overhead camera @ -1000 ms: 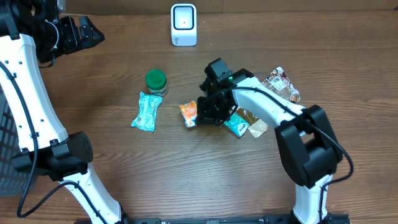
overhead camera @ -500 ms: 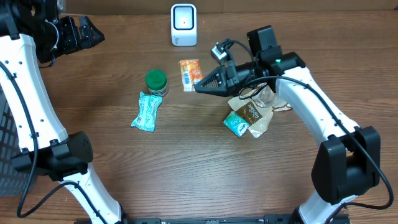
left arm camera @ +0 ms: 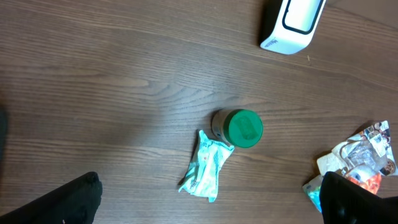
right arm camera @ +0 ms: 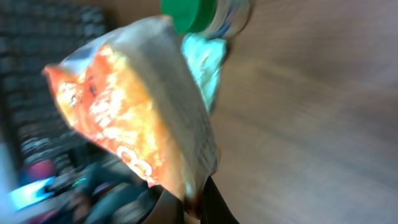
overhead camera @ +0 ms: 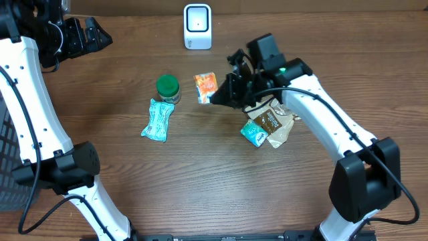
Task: Scan the item barcode
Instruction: 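Lift the orange packet to the scanner with the right gripper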
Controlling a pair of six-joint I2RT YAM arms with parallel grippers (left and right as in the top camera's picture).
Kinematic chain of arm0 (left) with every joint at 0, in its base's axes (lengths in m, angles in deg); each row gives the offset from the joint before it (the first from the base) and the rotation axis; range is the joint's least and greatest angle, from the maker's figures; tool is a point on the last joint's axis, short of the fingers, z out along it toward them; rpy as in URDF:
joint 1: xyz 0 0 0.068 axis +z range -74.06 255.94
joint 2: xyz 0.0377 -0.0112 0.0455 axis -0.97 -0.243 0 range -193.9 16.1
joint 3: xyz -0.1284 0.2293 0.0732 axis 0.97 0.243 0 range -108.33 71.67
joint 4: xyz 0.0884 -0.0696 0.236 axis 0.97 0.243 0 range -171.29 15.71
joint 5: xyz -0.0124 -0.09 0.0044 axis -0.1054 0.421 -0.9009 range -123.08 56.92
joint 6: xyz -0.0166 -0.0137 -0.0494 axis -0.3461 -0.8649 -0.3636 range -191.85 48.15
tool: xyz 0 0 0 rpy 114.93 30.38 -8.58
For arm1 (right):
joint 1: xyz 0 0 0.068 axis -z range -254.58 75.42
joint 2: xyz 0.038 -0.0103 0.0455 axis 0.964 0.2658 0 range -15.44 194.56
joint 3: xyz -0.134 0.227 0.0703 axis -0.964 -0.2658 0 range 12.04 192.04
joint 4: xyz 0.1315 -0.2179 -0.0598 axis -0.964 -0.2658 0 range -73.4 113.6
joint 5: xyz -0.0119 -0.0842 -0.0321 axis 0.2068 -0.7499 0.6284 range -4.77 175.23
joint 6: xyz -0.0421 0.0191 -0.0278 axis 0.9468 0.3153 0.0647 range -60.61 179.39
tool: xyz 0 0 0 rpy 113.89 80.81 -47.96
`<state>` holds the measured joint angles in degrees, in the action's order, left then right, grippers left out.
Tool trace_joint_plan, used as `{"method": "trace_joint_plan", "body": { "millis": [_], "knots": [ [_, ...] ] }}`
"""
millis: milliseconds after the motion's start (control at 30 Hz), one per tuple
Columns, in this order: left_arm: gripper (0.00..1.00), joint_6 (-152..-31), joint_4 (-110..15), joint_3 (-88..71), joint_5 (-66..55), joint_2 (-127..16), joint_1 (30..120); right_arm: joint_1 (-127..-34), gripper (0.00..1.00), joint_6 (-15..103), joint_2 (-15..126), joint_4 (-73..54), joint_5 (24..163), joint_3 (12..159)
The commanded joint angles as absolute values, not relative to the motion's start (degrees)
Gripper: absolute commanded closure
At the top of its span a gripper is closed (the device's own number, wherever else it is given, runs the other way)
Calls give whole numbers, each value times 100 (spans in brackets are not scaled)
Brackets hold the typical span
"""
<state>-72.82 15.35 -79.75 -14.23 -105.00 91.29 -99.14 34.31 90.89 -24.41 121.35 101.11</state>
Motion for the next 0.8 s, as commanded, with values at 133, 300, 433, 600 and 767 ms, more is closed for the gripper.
{"method": "trace_joint_plan", "body": {
  "millis": [133, 300, 433, 600, 767],
  "knots": [
    [0, -7269, 1537, -7975, -1421, -10498, 9092, -10152, 96, 4600, 9666, -2662, 7385, 12505],
    [0, -7269, 1537, -7975, -1421, -10498, 9092, -10388, 96, 6303, 10313, -905, 5643, 12527],
    [0, -7269, 1537, -7975, -1421, -10498, 9092, -10508, 96, 7750, 10949, 420, 5147, 12524],
    [0, -7269, 1537, -7975, -1421, -10498, 9092, -10548, 96, 9022, 11622, 1974, 4920, 12524],
    [0, -7269, 1537, -7975, -1421, -10498, 9092, -10561, 96, 9892, 12068, 2741, 5304, 12524]
  ]
}}
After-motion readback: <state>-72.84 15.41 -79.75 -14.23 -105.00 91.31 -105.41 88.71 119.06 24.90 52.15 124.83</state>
